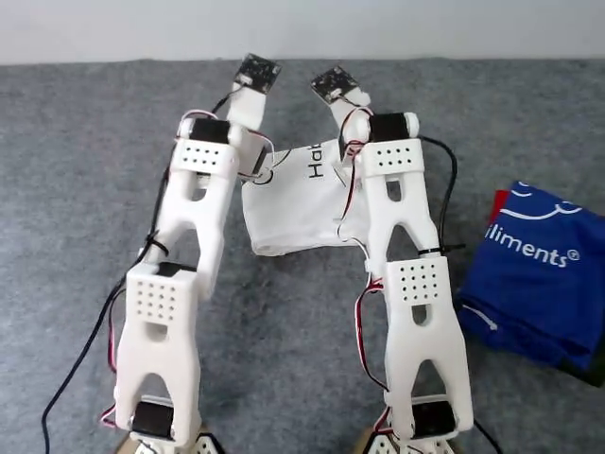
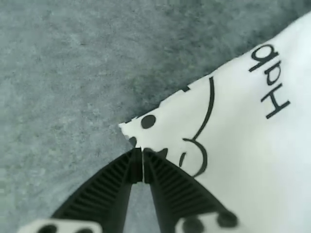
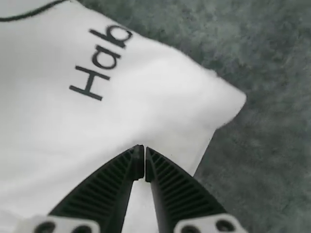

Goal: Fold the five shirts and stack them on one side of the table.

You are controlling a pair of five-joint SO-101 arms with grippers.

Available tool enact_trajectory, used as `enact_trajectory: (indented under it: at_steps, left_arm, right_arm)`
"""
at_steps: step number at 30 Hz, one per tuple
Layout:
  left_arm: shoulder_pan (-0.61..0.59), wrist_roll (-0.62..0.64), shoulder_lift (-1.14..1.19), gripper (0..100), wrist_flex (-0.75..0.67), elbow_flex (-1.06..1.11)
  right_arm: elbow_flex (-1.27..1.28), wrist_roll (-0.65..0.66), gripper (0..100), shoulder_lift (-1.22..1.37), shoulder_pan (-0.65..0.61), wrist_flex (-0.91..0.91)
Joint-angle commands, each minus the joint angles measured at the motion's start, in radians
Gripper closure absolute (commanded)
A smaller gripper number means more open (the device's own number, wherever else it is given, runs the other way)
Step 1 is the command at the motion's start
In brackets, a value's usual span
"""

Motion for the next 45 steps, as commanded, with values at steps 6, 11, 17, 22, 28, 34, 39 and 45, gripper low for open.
enact_trajectory:
  at_steps: [6,11,17,22,28,34,39,45]
  left_arm:
    - [0.003,0.087,0.189,98,0.075,-0.363]
    - [0.003,0.106,0.296,98,0.118,-0.522]
    - [-0.005,0.106,0.344,96,0.124,-0.588]
    - [-0.023,0.104,0.345,96,0.132,-0.585]
    - [-0.043,0.101,0.344,99,0.189,-0.590]
    - [-0.031,0.101,0.296,99,0.434,-0.757]
    - [-0.098,0.101,0.235,99,0.500,-0.855]
    - [-0.308,0.080,0.121,99,0.502,-0.783]
  right_arm:
    - [-0.058,-0.345,99.0,-0.024,0.010,0.114]
    - [-0.048,-0.451,98.9,-0.013,0.010,0.162]
    - [-0.051,-0.450,99.0,0.054,0.051,0.131]
    - [-0.052,-0.450,99.0,0.065,0.090,0.140]
    - [-0.052,-0.450,99.0,-0.033,0.079,0.154]
    - [-0.043,-0.450,99.0,-0.151,0.002,0.186]
    - [-0.012,-0.450,99.0,-0.225,-0.094,0.188]
    - [0.287,-0.450,99.0,-0.325,-0.249,0.185]
